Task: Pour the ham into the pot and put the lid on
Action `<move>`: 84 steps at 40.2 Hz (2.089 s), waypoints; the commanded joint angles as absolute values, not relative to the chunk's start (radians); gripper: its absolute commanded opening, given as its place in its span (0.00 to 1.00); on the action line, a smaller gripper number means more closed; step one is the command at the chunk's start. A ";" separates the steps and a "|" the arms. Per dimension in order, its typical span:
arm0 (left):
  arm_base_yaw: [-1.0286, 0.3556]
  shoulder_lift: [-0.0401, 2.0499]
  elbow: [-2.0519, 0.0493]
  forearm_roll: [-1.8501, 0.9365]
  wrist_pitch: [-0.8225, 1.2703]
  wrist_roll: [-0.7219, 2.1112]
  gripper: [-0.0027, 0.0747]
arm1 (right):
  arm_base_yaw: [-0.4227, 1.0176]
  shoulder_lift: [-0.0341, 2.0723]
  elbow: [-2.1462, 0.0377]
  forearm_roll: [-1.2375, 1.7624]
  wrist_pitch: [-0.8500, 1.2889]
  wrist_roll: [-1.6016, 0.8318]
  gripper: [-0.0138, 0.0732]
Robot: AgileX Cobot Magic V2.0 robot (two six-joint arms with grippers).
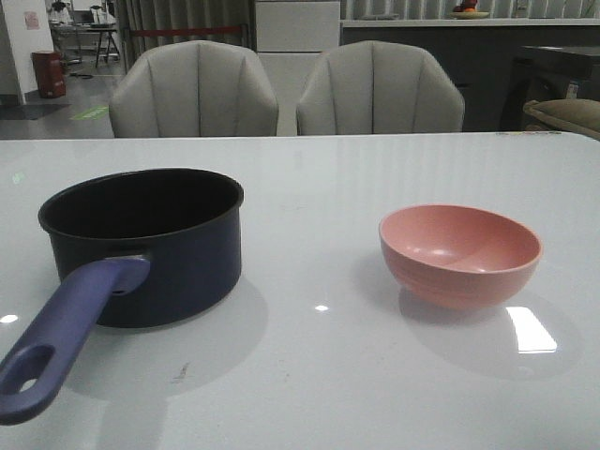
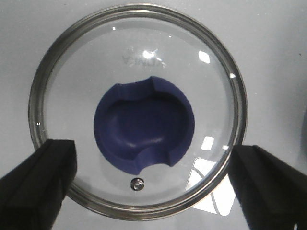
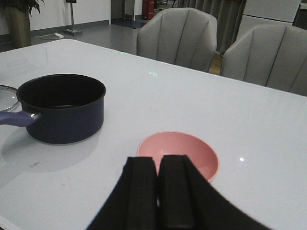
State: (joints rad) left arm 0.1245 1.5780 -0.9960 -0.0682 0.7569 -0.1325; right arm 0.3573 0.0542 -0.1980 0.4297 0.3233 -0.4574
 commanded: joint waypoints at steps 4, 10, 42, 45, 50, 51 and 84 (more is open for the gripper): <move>0.125 1.593 -1.055 -0.077 0.722 -0.152 0.88 | 0.358 0.062 -0.225 0.443 0.251 -0.466 0.33; 0.125 1.640 -1.090 -0.075 0.752 -0.152 0.88 | 0.358 0.062 -0.225 0.443 0.251 -0.466 0.33; 0.125 1.735 -1.134 -0.070 0.792 -0.152 0.32 | 0.358 0.062 -0.225 0.443 0.251 -0.466 0.33; 0.125 1.735 -1.134 -0.070 0.792 -0.152 0.29 | 0.358 0.062 -0.225 0.443 0.251 -0.466 0.33; 0.125 1.730 -1.134 -0.070 0.794 -0.148 0.29 | 0.358 0.062 -0.225 0.443 0.251 -0.466 0.33; 0.125 1.725 -1.134 -0.070 0.792 -0.148 0.29 | 0.358 0.062 -0.225 0.443 0.251 -0.466 0.33; -0.116 1.571 -1.502 -0.062 1.001 -0.037 0.29 | 0.358 0.062 -0.225 0.443 0.251 -0.466 0.33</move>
